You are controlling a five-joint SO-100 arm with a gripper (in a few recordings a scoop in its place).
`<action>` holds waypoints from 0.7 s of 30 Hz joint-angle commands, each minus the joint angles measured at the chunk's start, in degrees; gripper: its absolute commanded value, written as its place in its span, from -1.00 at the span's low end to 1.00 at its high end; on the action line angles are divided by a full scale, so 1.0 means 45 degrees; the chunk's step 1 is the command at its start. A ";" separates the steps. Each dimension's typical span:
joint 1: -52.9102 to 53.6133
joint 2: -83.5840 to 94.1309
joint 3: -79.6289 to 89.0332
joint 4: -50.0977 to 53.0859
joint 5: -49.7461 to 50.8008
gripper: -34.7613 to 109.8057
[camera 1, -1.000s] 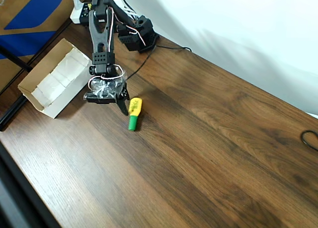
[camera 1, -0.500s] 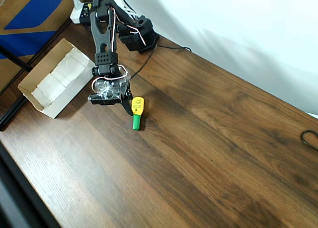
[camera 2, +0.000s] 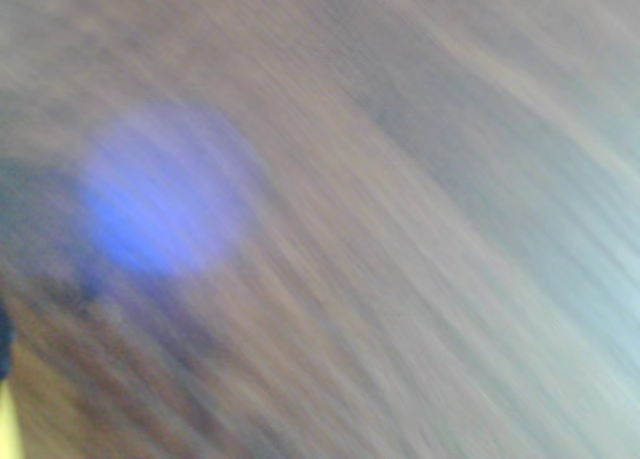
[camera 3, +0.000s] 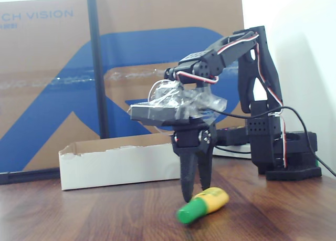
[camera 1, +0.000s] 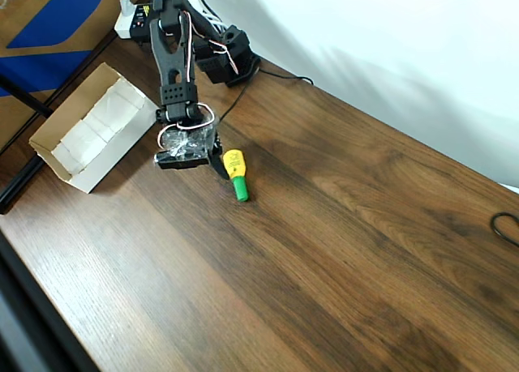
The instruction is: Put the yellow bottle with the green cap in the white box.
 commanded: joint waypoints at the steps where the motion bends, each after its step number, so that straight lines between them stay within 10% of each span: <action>1: -0.0371 0.0840 -0.0586 0.0566 -0.0195 -0.04; 12: -0.0684 0.0918 -0.0605 0.0645 0.0020 -0.52; 21: -0.0332 0.1328 -0.0918 0.0547 0.0430 -0.32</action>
